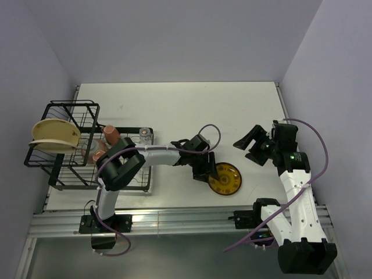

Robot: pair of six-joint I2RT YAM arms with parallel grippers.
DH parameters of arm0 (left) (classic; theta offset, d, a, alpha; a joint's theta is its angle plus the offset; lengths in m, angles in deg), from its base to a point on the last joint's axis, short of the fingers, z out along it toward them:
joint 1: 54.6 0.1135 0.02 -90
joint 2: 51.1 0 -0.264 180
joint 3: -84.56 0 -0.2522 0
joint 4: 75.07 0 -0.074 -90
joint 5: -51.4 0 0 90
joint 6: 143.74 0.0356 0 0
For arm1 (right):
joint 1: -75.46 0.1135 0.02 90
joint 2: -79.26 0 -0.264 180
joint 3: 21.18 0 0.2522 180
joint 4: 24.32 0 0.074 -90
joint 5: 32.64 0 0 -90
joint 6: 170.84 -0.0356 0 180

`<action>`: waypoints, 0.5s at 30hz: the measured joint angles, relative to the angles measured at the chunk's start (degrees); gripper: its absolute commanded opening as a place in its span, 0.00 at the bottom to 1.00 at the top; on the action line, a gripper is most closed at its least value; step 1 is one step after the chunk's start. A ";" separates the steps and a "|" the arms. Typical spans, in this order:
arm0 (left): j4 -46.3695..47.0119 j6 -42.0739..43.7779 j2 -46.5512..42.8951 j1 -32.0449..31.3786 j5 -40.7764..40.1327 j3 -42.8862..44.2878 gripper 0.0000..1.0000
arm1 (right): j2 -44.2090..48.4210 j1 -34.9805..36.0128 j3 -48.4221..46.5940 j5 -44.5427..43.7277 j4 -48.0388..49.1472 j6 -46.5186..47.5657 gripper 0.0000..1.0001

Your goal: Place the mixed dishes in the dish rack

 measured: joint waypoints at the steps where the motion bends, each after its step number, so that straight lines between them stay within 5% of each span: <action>1: 0.85 -0.50 0.55 -0.07 0.52 0.02 0.53 | 0.00 0.00 0.00 0.15 0.00 -0.02 0.83; 5: 3.10 -1.38 2.38 -0.22 1.46 -0.04 0.33 | 0.00 0.04 0.02 0.37 0.02 0.00 0.83; 6: 3.39 -1.42 2.67 -0.22 1.77 -0.04 0.05 | 0.00 0.07 0.09 0.39 0.02 0.00 0.83; 7: 3.45 -1.55 2.75 -0.24 1.68 -0.11 0.00 | 0.00 0.07 0.24 0.37 0.04 0.04 0.83; 15: 1.53 0.83 0.61 -0.33 -0.31 -0.85 0.00 | 0.15 1.49 2.89 0.42 0.17 2.10 0.84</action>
